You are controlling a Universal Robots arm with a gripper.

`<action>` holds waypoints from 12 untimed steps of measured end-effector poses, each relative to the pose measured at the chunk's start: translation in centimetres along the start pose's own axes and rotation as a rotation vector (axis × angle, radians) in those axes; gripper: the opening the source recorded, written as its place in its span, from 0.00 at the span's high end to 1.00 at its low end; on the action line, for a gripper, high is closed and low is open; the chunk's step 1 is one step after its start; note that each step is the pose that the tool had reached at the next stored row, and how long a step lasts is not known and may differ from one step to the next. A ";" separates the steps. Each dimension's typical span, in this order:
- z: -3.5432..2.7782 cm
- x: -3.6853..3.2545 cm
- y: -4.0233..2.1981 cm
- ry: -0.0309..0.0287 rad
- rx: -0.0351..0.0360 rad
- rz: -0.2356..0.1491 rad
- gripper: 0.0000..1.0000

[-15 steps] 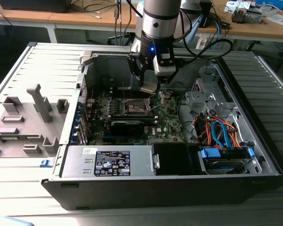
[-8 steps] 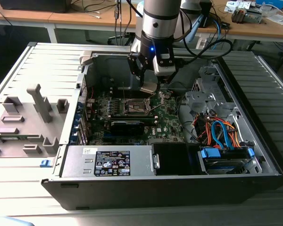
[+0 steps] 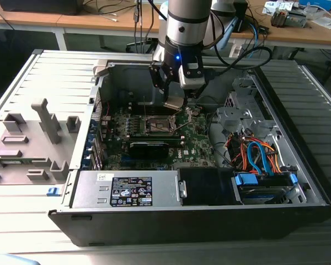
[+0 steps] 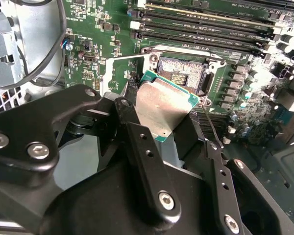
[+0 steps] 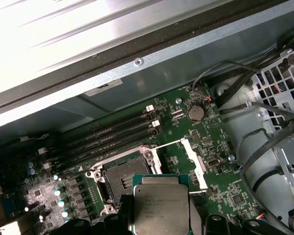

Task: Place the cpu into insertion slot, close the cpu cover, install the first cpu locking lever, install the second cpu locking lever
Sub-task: 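Place the cpu into insertion slot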

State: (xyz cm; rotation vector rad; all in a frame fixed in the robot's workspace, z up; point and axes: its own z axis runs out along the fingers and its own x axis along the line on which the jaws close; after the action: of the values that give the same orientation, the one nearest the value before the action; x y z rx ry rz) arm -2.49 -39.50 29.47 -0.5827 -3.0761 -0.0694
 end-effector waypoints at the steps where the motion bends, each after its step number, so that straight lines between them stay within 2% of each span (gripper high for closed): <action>1: 0.00 0.00 0.00 0.0000 0.0000 0.001 0.45; 12: 0.02 0.00 0.00 -0.0005 -0.0001 0.013 0.45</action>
State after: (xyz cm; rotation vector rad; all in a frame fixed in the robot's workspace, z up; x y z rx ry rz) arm -2.49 -39.50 29.45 -0.6024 -3.0726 -0.0693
